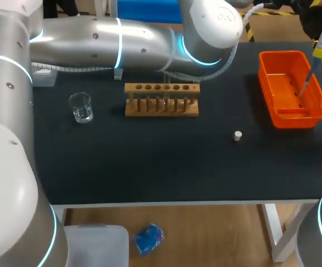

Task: Invert the test tube, pick up the pipette, mount the tip to pipette, aspirate from beaker and dispense into the tube, eject the tip, return the pipette, and cap with the stopper.

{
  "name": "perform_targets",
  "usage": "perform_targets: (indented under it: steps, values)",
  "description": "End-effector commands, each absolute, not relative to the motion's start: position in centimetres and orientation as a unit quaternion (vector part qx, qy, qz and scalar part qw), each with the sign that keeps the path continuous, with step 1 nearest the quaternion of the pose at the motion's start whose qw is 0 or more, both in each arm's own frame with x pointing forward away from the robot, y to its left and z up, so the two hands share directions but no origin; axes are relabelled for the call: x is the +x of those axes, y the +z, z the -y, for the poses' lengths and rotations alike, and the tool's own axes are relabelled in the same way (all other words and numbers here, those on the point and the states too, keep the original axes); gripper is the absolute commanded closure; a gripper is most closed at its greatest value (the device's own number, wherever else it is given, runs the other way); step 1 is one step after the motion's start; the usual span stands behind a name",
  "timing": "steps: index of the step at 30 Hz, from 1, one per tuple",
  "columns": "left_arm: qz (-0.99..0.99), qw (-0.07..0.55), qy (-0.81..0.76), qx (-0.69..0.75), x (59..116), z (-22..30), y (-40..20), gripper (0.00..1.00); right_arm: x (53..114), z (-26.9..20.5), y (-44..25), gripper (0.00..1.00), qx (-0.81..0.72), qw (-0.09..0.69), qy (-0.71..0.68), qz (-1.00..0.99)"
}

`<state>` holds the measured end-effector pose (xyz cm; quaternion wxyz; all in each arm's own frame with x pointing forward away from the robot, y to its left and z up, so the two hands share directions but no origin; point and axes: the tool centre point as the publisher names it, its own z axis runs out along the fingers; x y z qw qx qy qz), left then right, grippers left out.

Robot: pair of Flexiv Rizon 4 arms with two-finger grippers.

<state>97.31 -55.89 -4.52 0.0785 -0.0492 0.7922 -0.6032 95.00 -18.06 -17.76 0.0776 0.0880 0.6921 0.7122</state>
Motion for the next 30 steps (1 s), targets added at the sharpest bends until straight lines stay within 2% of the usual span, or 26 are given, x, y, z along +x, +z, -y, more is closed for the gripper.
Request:
perform_targets:
  steps: [1, 13, 30]
  values:
    - [-0.738, 0.061, -0.672, -0.03, 97.7, 56.3, -5.0, 1.0, 95.0, 18.0, -17.7, 1.0, 0.088, 0.078, 0.711, -0.693]
    - [-0.704, 0.028, -0.71, -0.016, 96.7, 57.9, -5.3, 1.0, 95.0, 18.0, -17.7, 1.0, 0.088, 0.078, 0.711, -0.693]
    - [-0.679, 0.025, -0.734, 0.0, 94.9, 59.3, -6.0, 1.0, 95.0, 18.0, -17.7, 1.0, 0.088, 0.078, 0.711, -0.693]
